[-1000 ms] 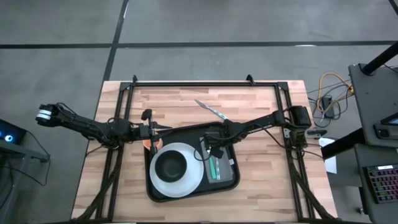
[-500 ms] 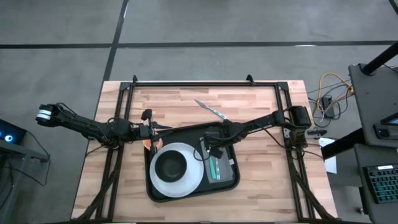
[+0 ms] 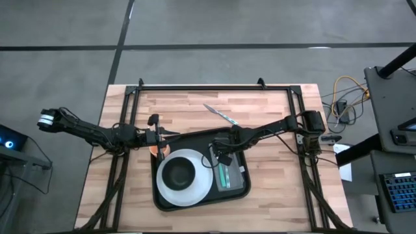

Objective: Set up tray
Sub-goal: Put the blue and white fork on the gray table napkin to the right of the blue spoon, then put the blue and white table knife on the gray napkin to the right side of the blue and white fork

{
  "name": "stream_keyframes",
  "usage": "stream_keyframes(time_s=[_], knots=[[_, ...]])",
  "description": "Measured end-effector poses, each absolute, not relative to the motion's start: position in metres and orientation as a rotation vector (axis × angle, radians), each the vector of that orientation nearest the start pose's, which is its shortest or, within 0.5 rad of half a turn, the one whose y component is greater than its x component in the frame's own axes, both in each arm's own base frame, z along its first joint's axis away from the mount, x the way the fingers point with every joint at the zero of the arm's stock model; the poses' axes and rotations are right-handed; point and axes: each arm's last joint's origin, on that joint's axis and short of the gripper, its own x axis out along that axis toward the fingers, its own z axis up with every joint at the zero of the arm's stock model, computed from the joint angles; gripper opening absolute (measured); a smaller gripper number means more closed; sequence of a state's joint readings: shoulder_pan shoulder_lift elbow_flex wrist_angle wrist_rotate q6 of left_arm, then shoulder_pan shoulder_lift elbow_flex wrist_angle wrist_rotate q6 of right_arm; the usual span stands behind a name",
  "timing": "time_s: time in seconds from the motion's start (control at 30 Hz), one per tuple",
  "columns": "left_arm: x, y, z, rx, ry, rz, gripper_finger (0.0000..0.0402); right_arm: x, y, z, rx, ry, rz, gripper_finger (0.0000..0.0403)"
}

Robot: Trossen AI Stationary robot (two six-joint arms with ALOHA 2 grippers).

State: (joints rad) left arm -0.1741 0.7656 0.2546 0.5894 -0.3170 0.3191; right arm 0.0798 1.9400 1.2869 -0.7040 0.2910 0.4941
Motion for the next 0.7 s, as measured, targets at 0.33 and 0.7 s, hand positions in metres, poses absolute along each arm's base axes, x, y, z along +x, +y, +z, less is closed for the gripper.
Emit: stream_keyframes(time_s=[0.33,0.7], knots=[[0.1667,-0.0202,0.226,0.3,-0.048,0.153,0.0046,0.3647,0.0194,0.1551,0.168,1.247,-0.544,0.0008],[0.1667,-0.0202,0.226,0.3,-0.048,0.153,0.0046,0.3616,0.0177,0.1544,0.199,1.272,-0.571,0.0008]])
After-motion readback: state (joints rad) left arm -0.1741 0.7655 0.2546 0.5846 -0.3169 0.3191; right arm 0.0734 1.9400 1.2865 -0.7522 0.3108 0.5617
